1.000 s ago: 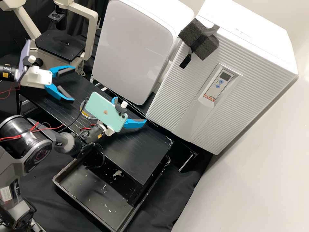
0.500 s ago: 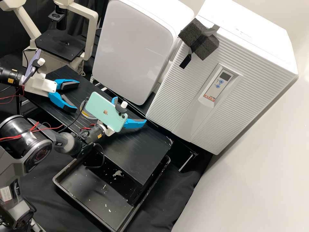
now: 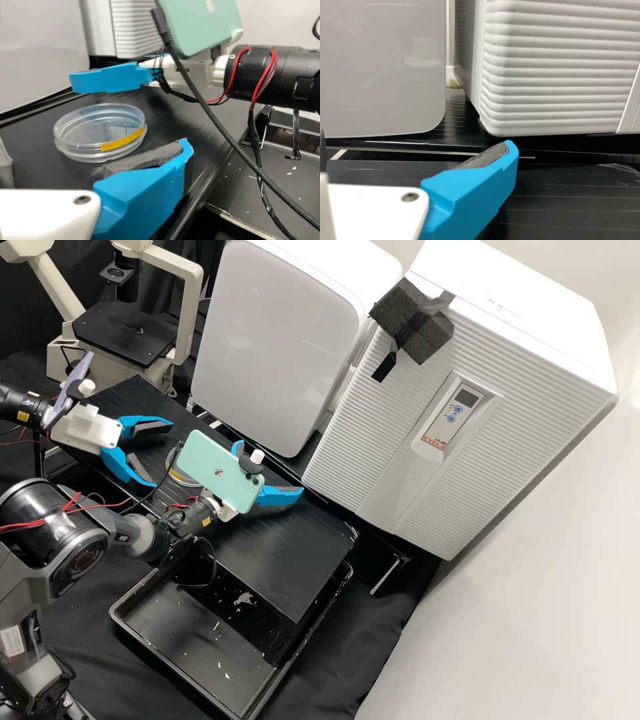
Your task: Place the petri dish on the microscope
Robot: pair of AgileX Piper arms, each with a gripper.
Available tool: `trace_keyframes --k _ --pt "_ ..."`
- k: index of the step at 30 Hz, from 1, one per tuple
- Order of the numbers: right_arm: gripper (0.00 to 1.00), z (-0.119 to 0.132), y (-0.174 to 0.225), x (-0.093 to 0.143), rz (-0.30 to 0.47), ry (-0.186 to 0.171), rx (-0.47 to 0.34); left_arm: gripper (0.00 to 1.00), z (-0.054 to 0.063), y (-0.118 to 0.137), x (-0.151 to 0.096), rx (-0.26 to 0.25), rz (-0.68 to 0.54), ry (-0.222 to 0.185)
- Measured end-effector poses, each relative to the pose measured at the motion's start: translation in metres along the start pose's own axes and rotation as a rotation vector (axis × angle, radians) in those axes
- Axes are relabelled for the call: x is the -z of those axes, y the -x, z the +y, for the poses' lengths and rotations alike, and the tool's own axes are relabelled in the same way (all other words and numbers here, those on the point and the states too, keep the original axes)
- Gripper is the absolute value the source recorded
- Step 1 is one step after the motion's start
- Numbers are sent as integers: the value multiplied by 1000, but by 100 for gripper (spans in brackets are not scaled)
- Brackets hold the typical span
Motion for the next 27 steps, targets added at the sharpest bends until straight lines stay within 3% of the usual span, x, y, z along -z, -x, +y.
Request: trace_keyframes --k 12,27 --pt "100 0 0 0 0 0 0 100 -6 -34 11 -2 5 60" --pt "100 0 0 0 0 0 0 100 -15 -49 13 -9 -16 76"
